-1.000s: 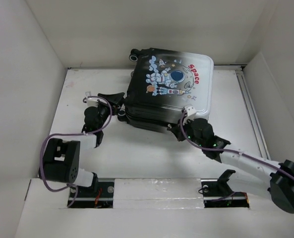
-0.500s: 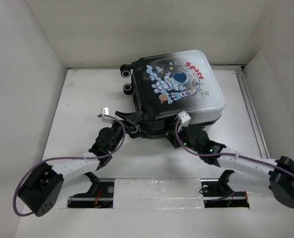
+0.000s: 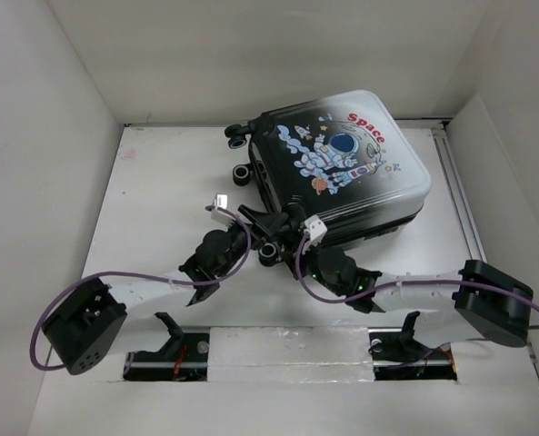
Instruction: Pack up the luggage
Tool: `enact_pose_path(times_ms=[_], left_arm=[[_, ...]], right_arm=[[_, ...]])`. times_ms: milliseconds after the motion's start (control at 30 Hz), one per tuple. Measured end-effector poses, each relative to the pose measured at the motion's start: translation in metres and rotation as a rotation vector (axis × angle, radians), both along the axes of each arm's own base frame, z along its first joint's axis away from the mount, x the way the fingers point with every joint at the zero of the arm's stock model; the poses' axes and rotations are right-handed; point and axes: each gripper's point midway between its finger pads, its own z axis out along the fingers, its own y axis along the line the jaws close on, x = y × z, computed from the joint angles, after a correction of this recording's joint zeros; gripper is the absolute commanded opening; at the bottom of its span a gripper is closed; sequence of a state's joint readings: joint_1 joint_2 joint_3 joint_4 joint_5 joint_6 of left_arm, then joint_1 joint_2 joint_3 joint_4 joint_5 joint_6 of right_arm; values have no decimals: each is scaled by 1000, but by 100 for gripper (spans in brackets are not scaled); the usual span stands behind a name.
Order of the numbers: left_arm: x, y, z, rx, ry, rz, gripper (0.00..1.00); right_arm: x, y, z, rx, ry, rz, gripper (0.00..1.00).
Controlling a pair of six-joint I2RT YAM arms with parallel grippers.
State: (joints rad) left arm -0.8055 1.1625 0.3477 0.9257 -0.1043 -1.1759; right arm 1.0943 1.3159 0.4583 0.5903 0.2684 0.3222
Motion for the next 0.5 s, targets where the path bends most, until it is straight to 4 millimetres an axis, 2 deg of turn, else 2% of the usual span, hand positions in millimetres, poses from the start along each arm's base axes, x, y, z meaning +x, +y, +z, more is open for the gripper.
enact_pose_path(times_ms=[67, 167, 200, 233, 267, 300, 333, 400, 500], left_arm=[[0, -10, 1, 6, 4, 2, 0], [1, -16, 2, 18, 12, -4, 43], [2, -17, 3, 28, 11, -4, 61], [1, -18, 6, 45, 4, -9, 84], [-1, -19, 8, 75, -6, -21, 92], [-4, -21, 13, 91, -16, -35, 98], [-5, -21, 9, 127, -20, -41, 100], [-8, -16, 29, 151, -66, -32, 100], [4, 7, 58, 165, -128, 63, 100]], right_arm=[[7, -2, 3, 25, -25, -46, 0], [9, -8, 3, 36, -36, -79, 0], [7, -10, 5, 44, -34, -83, 0], [5, -13, 4, 46, -32, -83, 0], [2, -17, 5, 50, -29, -82, 0], [-1, -20, 5, 55, -25, -80, 0], [-4, -24, 6, 60, -21, -78, 0], [-10, -31, 8, 66, -12, -75, 0], [-17, -38, 9, 65, 2, -70, 0]])
